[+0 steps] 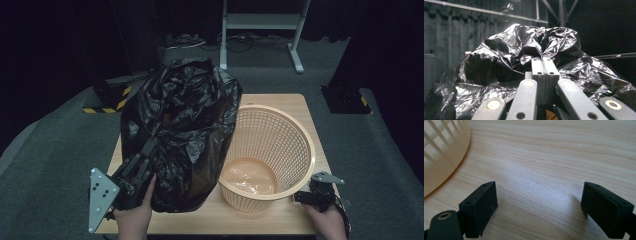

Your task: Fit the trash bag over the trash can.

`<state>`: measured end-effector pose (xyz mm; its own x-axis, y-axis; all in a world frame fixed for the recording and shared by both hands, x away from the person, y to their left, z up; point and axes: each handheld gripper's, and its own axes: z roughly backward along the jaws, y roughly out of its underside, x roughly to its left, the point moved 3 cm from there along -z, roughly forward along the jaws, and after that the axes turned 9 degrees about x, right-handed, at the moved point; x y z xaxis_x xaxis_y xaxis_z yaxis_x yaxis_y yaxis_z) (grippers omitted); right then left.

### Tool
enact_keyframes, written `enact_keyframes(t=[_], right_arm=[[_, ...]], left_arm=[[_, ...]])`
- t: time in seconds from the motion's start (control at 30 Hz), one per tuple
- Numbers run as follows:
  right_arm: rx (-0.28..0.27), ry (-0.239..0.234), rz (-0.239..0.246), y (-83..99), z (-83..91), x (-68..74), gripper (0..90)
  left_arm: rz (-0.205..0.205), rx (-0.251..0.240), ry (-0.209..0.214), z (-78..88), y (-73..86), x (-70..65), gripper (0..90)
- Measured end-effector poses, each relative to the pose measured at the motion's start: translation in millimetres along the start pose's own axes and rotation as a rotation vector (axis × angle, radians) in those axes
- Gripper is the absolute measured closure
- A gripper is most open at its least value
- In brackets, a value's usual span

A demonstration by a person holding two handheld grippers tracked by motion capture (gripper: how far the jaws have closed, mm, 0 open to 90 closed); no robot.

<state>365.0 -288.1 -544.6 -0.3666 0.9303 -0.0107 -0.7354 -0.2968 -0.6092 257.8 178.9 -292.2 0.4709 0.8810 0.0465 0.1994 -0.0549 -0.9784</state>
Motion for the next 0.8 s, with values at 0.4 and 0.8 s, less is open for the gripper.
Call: enact_keyframes(t=[0.4, 0.8], right_arm=[[-0.002, 0.001, 0.002, -0.1, -0.1, -0.3, 13.1], [-0.004, 0.000, 0.001, -0.2, -0.1, -0.7, 13.5]], left_arm=[[-0.026, -0.024, 0.156, -38.7, -27.5, -48.5, 88.5], [-0.045, -0.019, 0.267, -69.1, -34.7, -87.8, 88.5]])
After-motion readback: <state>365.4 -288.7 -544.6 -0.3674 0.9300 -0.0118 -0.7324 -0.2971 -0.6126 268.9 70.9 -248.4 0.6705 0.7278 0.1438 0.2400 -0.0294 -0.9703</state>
